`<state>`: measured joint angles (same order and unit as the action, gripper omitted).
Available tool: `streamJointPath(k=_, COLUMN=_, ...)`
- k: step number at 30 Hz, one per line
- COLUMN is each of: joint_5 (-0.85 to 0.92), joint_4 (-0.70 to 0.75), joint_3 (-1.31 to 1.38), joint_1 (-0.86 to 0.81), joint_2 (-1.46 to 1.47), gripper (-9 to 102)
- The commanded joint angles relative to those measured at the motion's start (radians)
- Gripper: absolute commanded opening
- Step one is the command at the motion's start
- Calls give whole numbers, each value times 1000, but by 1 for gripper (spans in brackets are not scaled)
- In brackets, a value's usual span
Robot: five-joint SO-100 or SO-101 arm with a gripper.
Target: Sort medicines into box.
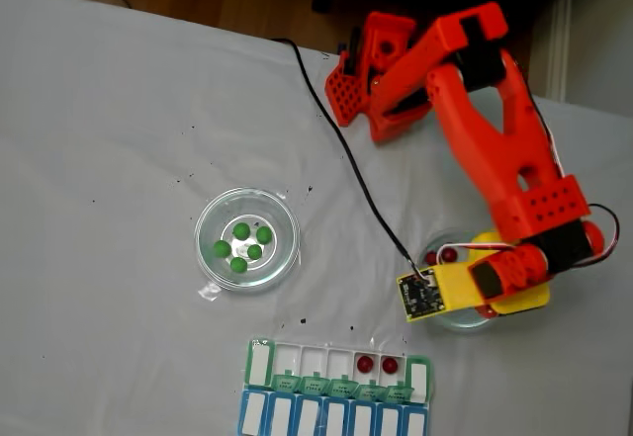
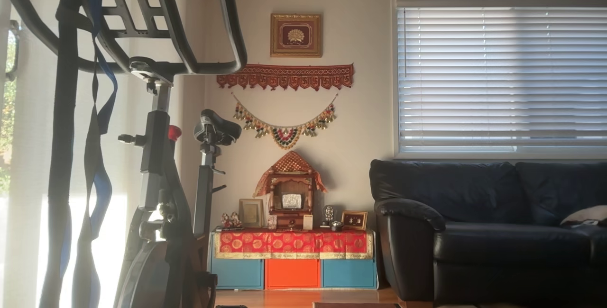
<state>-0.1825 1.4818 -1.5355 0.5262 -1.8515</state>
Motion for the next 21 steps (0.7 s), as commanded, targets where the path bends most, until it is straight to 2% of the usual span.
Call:
streamJointPath(k=1, joint_5=34, joint_4=3, joint_3=92, joint_1=-66, joint_2=-129, gripper=1)
streamJointPath(k=15, joint_5=176, joint_4=-189, joint_3=-8, joint_1=-396, joint_2=-92, gripper=1)
streamJointPath(k=21, joint_5=261, joint_4=-351, joint_3=-144, joint_1=-495, joint_2=-132, gripper=1)
